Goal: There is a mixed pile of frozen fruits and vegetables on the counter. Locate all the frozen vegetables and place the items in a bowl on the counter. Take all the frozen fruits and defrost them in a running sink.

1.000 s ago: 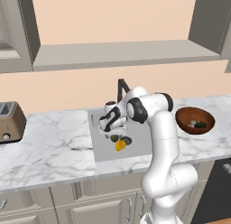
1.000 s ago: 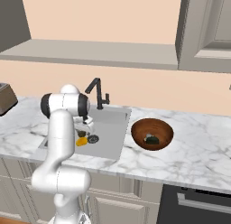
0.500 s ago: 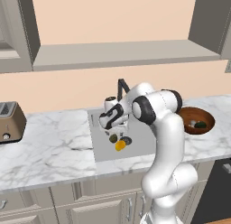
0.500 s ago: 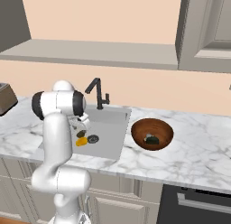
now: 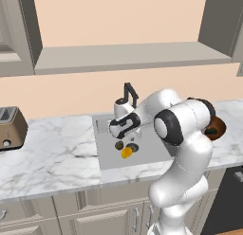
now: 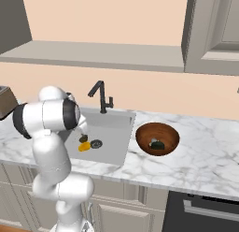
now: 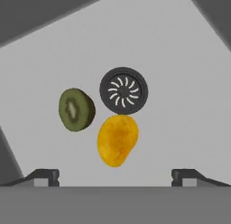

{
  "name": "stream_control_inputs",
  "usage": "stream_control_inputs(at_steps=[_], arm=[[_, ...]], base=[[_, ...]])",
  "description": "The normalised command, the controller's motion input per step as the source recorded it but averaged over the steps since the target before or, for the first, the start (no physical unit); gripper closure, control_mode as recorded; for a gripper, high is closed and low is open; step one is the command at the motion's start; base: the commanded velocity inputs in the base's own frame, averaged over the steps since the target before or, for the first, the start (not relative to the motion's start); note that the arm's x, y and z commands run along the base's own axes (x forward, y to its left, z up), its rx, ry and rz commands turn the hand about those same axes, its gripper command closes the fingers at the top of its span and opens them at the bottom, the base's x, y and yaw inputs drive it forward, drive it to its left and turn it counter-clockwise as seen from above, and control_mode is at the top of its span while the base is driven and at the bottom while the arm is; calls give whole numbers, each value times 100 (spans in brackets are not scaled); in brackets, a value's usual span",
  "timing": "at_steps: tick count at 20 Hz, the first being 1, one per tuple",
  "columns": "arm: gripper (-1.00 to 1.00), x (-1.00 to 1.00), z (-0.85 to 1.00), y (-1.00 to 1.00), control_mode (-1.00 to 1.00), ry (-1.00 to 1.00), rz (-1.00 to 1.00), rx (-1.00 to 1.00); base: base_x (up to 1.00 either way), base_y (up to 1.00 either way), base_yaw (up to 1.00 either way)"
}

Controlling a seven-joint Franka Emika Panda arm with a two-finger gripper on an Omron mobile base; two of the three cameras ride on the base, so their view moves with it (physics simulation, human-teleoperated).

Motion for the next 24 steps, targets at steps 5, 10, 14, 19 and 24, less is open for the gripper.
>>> stream_control_inputs(at_steps=[5, 10, 14, 19, 24], arm=[[-100, -58, 69, 0, -100, -7, -9, 0], [-100, -62, 68, 0, -100, -6, -8, 1], [-100, -74, 48, -10, -100, -5, -7, 4], [-100, -89, 27, -21, -100, -3, -5, 8], [-100, -73, 60, -6, -100, 0, -3, 3]], base=[[0, 0, 0], [0, 0, 0], [0, 0, 0], [0, 0, 0], [0, 0, 0]])
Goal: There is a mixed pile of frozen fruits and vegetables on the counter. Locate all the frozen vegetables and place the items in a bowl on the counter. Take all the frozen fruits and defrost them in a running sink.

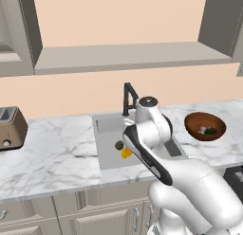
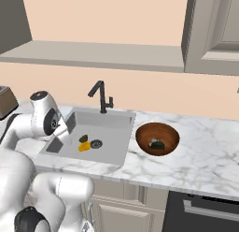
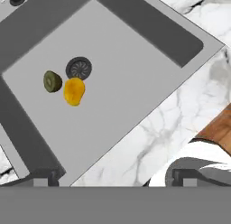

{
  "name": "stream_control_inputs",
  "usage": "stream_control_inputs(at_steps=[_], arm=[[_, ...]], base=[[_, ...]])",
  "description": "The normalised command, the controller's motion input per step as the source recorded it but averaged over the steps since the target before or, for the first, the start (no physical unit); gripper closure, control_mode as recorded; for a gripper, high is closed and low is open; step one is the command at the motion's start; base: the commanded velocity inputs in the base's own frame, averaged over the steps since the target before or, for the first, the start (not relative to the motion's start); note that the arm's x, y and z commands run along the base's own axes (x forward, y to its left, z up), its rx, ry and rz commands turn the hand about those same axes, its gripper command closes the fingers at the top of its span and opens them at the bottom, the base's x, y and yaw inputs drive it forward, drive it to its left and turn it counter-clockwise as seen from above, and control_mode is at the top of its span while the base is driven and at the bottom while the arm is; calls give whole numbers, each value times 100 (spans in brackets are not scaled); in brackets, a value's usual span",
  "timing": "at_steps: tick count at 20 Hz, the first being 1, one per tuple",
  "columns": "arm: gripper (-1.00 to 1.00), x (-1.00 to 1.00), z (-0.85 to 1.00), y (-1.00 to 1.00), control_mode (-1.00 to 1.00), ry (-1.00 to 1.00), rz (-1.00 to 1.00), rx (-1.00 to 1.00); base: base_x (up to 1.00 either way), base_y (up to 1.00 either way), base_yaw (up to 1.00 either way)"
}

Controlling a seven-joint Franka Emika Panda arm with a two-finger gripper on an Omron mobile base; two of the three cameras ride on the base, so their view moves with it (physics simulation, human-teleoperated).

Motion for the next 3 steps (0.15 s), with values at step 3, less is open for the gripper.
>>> stream_control_inputs(at_steps=[3], arm=[[-100, -65, 74, 0, -100, 0, -2, 0]], base=[[0, 0, 0]])
